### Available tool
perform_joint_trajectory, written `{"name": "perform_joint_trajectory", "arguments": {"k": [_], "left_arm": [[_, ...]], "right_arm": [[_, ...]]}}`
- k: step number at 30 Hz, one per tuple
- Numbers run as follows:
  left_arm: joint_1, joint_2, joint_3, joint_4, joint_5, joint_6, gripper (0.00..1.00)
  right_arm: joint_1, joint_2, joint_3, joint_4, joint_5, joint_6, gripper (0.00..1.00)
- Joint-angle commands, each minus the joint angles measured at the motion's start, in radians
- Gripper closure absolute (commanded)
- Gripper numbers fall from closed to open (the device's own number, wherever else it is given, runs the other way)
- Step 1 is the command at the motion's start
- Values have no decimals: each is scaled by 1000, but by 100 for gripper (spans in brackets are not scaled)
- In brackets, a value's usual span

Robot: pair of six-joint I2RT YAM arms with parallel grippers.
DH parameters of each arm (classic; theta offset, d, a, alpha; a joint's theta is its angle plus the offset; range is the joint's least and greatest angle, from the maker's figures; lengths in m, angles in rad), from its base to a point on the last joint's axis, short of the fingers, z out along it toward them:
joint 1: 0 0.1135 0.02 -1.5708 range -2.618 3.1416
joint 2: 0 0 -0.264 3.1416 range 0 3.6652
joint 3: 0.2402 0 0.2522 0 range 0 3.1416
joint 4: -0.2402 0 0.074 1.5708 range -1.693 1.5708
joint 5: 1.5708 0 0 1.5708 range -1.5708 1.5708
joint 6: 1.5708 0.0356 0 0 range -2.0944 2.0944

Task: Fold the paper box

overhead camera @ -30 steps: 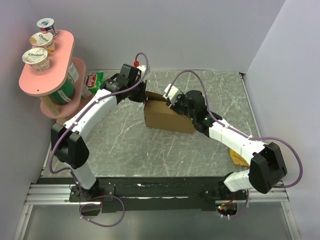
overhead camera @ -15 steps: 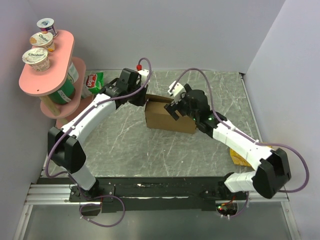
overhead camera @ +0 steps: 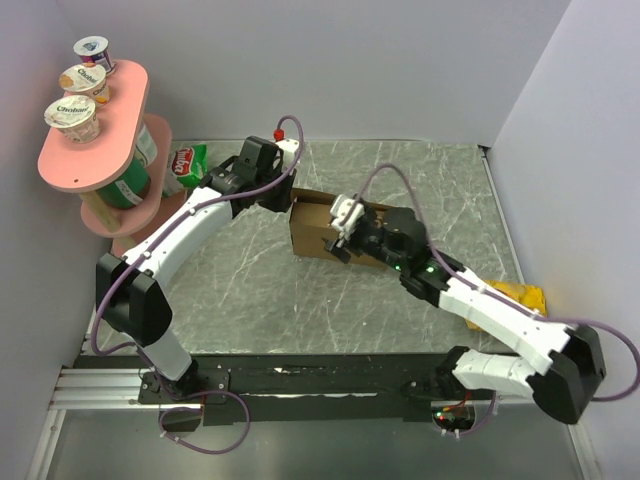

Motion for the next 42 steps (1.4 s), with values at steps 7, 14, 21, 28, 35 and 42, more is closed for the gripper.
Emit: {"name": "perform_joint_trajectory", "arguments": {"k": [7, 14, 21, 28, 35, 42], "left_arm": [[-3, 10, 6, -30, 3, 12, 99], [0, 7, 4, -28, 11, 13, 99], [1, 5, 10, -30, 11, 16, 99], [1, -3, 36, -33, 0, -5, 99], [23, 17, 87, -36, 102, -109, 99], [29, 45, 84, 46, 209, -244, 99]], "right_arm": [[5, 152, -2, 68, -31, -98, 18], [1, 209, 9, 89, 22, -148, 12], [-17, 267, -4, 126, 82, -183, 6], [-18, 281, -23, 99, 78, -166, 12], [-15, 280, -56, 111, 110, -139, 15], [-8, 280, -82, 145, 136, -111, 16]]}}
